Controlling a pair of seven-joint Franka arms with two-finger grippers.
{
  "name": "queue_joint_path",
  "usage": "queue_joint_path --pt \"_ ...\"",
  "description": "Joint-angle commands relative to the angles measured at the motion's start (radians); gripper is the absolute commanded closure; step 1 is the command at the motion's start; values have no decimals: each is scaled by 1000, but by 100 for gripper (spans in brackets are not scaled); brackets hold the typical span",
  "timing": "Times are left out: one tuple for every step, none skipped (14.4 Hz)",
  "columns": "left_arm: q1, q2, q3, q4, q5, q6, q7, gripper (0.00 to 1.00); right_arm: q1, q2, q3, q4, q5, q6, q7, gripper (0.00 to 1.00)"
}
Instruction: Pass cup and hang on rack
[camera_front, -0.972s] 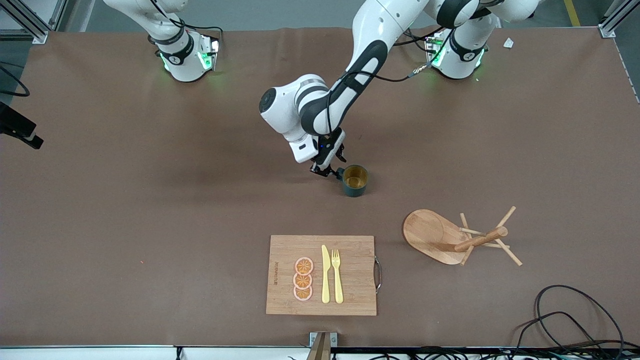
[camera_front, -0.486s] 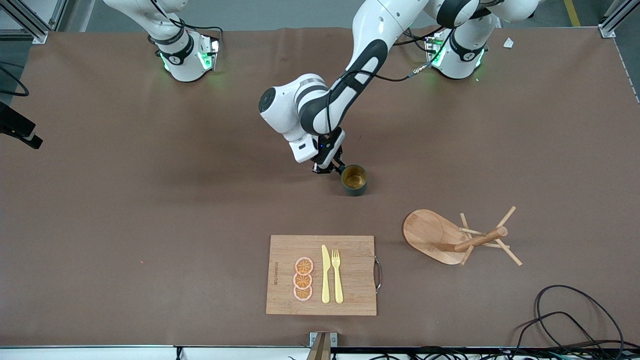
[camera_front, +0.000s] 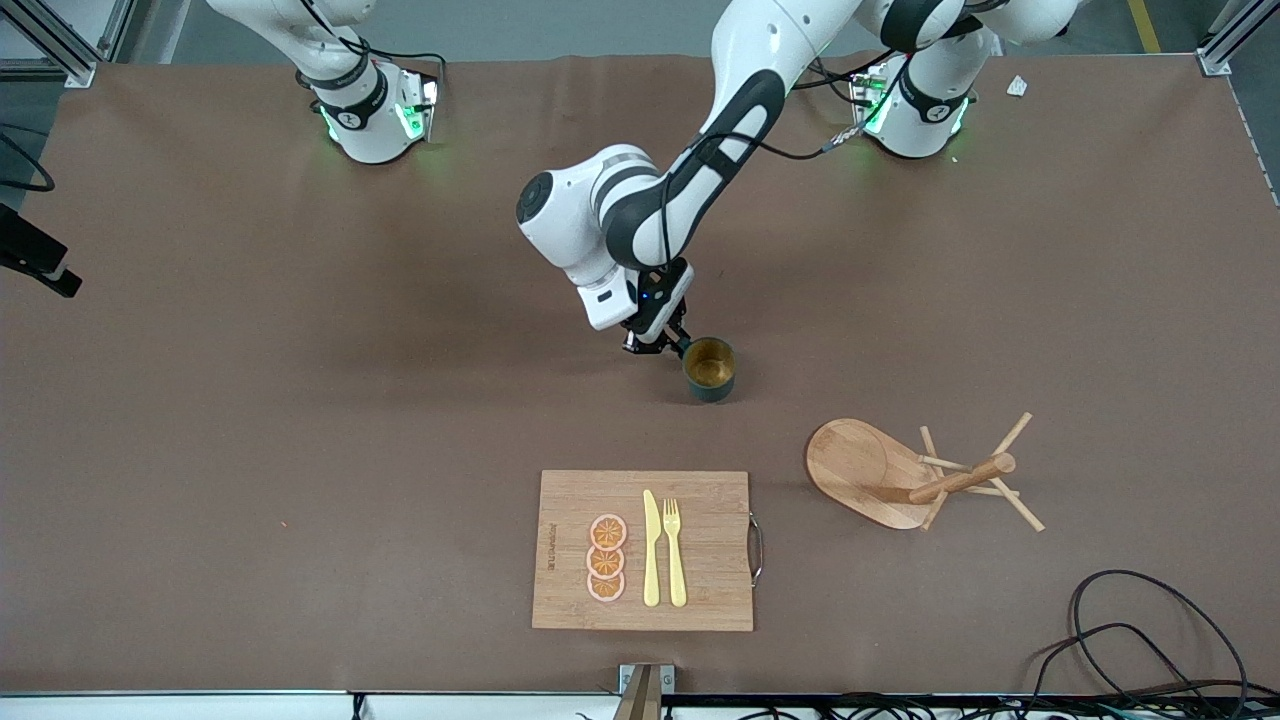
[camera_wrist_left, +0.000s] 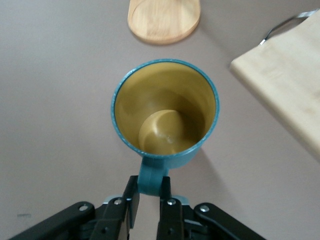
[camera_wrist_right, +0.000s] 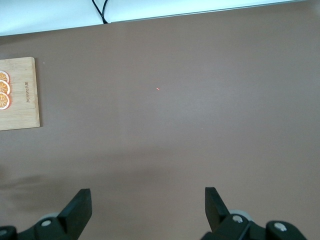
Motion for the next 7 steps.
queue_joint_path --pt "53 -105 -7 -15 -23 -19 58 100 -25 -21 17 -9 -9 -5 -4 0" --pt "79 -142 -5 -15 -59 -19 90 100 -25 -21 17 -9 -9 -5 -4 0" --pt "102 -172 -5 -15 -88 -19 125 100 -25 -21 17 -9 -8 -5 -4 0" --pt "124 -197 -5 -15 -113 -19 151 100 -25 -21 17 -9 -8 -5 -4 0" --pt "147 -220 -5 -15 -141 -19 180 100 -25 -21 17 -9 -8 -5 -4 0" --pt "174 -251 -5 -15 -179 -17 214 100 -25 -21 17 -9 -9 -5 -4 0" --pt "196 -277 -7 -15 -214 -17 242 100 -25 -21 17 -9 -9 -5 -4 0"
